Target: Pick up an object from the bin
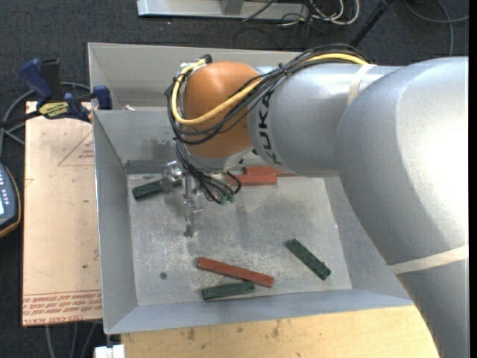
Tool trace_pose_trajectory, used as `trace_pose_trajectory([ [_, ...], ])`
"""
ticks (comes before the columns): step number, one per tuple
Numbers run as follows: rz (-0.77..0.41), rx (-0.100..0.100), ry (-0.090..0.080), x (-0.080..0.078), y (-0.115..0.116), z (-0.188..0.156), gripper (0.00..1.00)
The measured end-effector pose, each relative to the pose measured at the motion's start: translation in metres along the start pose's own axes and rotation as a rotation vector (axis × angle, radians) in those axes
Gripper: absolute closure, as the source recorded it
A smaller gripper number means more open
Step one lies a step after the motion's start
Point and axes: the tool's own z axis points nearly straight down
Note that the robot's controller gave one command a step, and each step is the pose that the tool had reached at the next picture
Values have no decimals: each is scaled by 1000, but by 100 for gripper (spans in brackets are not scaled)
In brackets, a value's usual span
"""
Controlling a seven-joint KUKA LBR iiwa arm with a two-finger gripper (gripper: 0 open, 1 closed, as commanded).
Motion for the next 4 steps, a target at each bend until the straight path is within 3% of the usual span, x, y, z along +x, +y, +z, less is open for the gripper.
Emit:
trace_pose_trajectory([
  [1,231,-2,-7,-34,0,13,0],
  [2,244,-3,-1,-49,32,30,0],
  [3,248,-2,-5,-50,29,29,100],
  [4,249,-2,-3,-49,29,29,0],
])
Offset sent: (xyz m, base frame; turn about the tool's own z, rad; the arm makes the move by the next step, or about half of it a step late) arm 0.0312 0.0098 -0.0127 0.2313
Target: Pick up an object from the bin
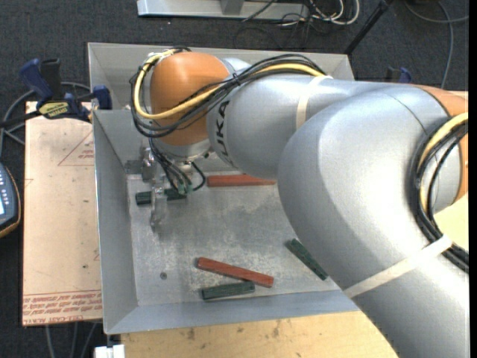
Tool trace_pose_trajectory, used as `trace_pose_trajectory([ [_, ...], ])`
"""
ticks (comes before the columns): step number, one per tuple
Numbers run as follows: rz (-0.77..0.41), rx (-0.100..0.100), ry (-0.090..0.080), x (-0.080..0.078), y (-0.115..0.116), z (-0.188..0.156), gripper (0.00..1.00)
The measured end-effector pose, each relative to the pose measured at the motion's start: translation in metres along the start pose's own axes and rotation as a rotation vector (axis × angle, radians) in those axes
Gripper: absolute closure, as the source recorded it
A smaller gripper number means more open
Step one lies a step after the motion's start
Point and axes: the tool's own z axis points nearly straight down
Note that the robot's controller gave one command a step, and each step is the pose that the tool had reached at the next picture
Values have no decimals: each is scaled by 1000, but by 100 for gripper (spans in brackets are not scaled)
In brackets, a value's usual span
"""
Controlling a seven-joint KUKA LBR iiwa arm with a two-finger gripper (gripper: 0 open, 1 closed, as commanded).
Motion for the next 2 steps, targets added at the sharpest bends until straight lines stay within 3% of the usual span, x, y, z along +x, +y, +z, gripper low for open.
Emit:
trace_pose_trajectory([
  [1,1,0,-1,-1,-1,0,100],
  [2,-66,0,-11,21,-13,-117,100],
])
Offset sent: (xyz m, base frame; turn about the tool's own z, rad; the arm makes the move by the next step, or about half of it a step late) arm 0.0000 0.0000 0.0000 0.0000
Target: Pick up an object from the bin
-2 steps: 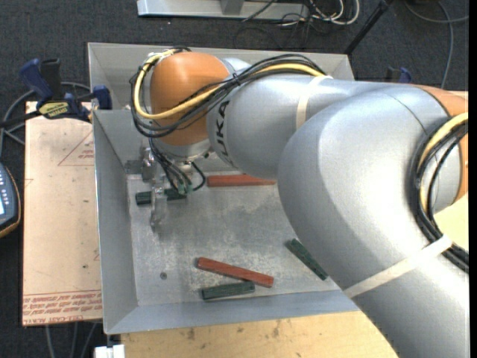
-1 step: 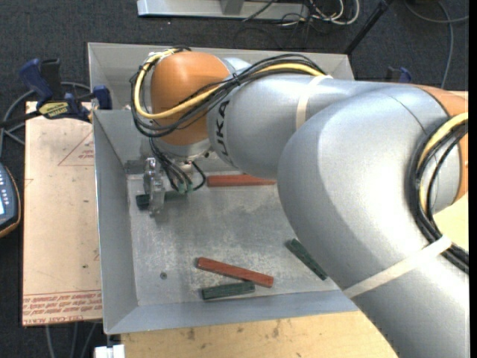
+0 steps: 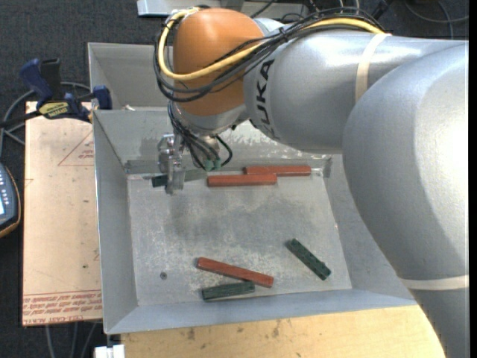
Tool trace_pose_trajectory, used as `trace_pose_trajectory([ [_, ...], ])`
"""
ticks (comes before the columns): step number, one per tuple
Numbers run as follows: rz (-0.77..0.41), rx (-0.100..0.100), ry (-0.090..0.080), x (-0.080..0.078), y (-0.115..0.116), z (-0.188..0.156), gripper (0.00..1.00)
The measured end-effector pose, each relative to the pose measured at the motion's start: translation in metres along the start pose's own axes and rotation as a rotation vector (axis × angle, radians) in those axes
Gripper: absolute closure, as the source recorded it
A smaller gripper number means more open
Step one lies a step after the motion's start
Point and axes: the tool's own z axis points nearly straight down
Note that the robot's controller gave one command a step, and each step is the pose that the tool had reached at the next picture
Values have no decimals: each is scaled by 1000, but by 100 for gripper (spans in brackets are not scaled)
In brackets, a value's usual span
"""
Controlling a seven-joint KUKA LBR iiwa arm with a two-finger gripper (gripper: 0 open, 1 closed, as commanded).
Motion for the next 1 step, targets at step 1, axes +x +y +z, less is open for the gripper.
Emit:
trace_pose_trajectory([
  [1,-2,0,0,1,-9,-63,100],
])
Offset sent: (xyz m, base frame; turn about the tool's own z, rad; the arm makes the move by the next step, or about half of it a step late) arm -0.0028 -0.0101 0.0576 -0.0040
